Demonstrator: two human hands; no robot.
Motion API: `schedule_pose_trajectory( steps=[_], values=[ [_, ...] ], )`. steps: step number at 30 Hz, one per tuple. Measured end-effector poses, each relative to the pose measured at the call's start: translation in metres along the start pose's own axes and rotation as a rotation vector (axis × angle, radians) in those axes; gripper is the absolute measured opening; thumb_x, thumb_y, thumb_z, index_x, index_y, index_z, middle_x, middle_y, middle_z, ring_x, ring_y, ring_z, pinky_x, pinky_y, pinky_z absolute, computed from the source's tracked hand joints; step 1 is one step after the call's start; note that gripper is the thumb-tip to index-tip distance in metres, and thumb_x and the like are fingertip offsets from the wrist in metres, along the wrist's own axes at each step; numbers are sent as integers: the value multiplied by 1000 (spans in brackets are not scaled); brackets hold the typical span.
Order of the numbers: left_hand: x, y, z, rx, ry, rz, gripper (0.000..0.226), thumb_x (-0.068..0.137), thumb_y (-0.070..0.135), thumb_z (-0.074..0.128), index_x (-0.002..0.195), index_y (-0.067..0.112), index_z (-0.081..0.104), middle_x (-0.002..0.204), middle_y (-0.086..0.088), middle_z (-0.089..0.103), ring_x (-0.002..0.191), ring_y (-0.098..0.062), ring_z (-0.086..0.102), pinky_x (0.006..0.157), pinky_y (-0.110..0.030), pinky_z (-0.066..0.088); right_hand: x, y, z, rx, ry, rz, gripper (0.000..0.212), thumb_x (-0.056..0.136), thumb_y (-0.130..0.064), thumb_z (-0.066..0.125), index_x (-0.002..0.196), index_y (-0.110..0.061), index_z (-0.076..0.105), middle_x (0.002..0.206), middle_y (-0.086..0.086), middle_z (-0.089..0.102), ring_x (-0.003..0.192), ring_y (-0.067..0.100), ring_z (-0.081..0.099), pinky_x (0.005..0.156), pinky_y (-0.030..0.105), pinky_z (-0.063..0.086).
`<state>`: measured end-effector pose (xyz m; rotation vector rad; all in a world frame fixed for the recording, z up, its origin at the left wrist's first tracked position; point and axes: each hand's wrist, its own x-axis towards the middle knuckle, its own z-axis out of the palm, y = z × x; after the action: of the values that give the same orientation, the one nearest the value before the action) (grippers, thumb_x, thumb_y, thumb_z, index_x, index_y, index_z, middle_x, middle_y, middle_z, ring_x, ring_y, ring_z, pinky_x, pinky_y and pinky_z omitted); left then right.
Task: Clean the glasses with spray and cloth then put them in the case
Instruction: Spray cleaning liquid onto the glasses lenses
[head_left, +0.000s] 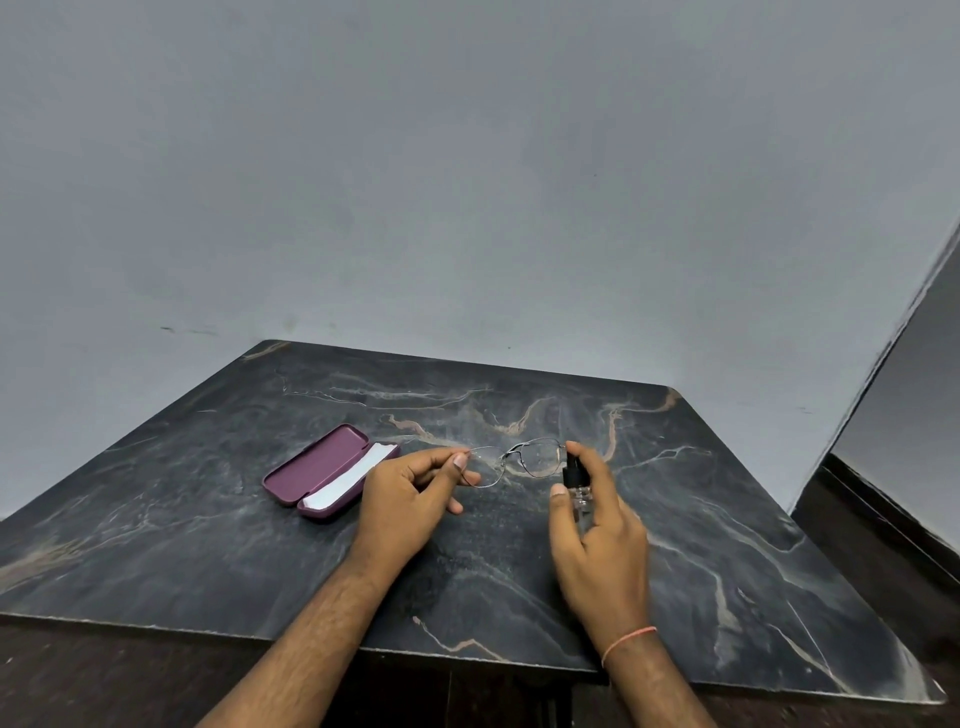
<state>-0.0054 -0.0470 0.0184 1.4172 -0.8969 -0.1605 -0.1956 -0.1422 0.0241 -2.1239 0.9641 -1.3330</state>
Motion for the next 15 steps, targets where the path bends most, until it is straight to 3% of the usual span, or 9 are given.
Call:
schedule_pose_trajectory(
  steps=[3,8,11,15],
  values=[
    [0,0,0,-7,1,-10,14,104,16,73,111,21,84,87,12,85,55,-13,75,67,-18,61,0,0,-1,21,25,21,56,104,-31,62,152,-52,45,123,-20,68,98,5,66,84,26,52],
    [0,0,-1,-7,2,-7,14,104,19,72,111,21,84,89,11,86,57,-15,76,67,-20,62,2,6,-2,57,6,7,56,104,-38,59,153,-59,41,121,-6,76,78,9,54,79,34,59],
    [1,-2,0,-4,9,-1,15,104,18,72,113,18,84,88,11,86,56,-15,76,66,-21,62,1,5,-3,78,2,4,56,104,-37,60,153,-59,41,134,-14,71,79,11,55,85,40,63],
    [1,-2,-1,-3,14,7,15,104,18,72,114,19,84,89,11,86,57,-18,76,66,-21,63,1,4,-3,111,-7,-22,56,105,-35,62,152,-59,42,136,-17,70,74,5,53,85,37,63]
  ],
)
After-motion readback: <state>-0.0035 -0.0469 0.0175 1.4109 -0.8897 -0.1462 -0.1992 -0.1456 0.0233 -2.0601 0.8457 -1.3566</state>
